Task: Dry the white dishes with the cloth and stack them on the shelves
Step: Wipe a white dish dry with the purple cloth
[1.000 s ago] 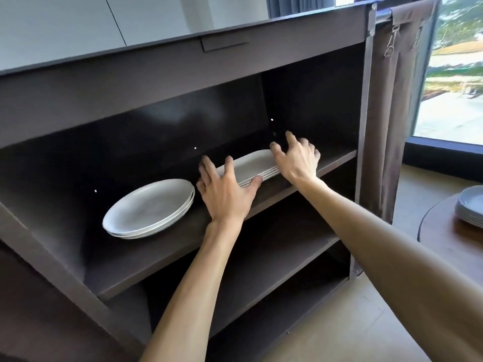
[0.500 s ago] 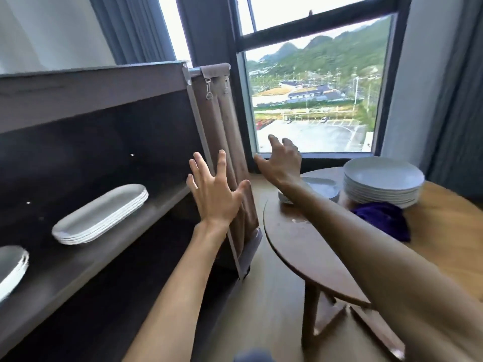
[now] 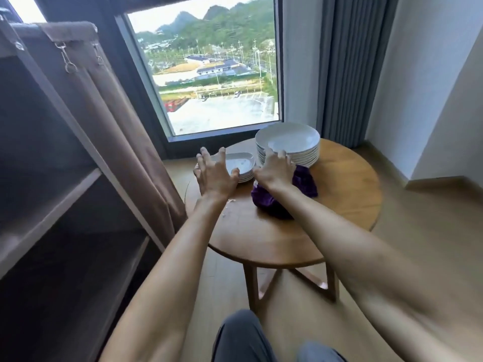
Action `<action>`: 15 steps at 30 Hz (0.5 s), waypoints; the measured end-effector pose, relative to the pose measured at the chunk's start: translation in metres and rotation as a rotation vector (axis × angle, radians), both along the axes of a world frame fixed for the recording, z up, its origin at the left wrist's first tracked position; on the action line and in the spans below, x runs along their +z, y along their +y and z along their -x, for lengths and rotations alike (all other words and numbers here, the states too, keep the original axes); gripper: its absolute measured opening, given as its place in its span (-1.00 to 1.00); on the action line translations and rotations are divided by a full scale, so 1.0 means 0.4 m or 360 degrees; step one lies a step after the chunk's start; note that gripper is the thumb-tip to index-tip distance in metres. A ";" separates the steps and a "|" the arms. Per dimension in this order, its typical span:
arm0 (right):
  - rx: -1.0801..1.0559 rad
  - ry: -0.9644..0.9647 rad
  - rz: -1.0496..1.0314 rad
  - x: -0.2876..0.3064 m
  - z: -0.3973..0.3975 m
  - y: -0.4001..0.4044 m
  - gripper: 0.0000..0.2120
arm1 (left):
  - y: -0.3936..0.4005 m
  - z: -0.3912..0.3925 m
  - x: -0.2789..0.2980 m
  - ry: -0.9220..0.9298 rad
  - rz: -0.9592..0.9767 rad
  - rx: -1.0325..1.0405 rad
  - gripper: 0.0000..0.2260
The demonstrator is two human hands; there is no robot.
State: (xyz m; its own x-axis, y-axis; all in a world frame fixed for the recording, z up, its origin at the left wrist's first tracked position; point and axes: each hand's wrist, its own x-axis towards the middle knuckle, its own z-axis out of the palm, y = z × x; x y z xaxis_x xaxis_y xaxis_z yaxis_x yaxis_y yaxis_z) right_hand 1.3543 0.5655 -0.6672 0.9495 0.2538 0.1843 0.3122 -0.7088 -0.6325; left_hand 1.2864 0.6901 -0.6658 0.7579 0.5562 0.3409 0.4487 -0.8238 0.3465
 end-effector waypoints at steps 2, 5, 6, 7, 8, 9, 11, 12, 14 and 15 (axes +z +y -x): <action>-0.0006 -0.0067 0.0121 -0.058 -0.003 -0.015 -0.62 | 0.023 -0.030 -0.032 0.0050 0.0112 0.0052 -0.43; -0.0003 -0.0219 0.0273 -0.133 -0.005 -0.026 -0.68 | 0.075 -0.069 -0.069 0.0019 0.0359 0.0226 -0.49; -0.0023 -0.0258 0.0292 -0.150 -0.009 -0.028 -0.69 | 0.093 -0.078 -0.081 -0.0007 0.0436 0.0303 -0.50; -0.0039 -0.0296 0.0298 -0.161 -0.014 -0.029 -0.69 | 0.111 -0.084 -0.090 -0.0047 0.0513 0.0384 -0.51; -0.0043 -0.0327 0.0301 -0.168 -0.018 -0.030 -0.69 | 0.128 -0.087 -0.097 -0.0097 0.0585 0.0464 -0.51; -0.0038 -0.0343 0.0308 -0.173 -0.024 -0.027 -0.67 | 0.146 -0.090 -0.103 -0.0144 0.0650 0.0539 -0.51; -0.0023 -0.0353 0.0331 -0.179 -0.033 -0.020 -0.60 | 0.182 -0.097 -0.111 -0.0191 0.0748 0.0668 -0.52; -0.0017 -0.0360 0.0339 -0.182 -0.035 -0.017 -0.55 | 0.199 -0.099 -0.114 -0.0197 0.0785 0.0716 -0.54; -0.0001 -0.0386 0.0355 -0.187 -0.037 -0.012 -0.43 | 0.231 -0.104 -0.119 -0.0212 0.0866 0.0753 -0.57; 0.0004 -0.0401 0.0368 -0.188 -0.037 -0.010 -0.38 | 0.244 -0.109 -0.121 -0.0224 0.0905 0.0749 -0.57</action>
State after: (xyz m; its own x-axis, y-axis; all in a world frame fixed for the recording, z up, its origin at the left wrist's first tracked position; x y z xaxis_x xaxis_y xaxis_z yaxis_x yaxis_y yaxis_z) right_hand 1.3691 0.5614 -0.7426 0.8808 0.3184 0.3504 0.4401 -0.8236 -0.3578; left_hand 1.3298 0.7876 -0.7144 0.3670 0.9300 -0.0196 0.6293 -0.2327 0.7415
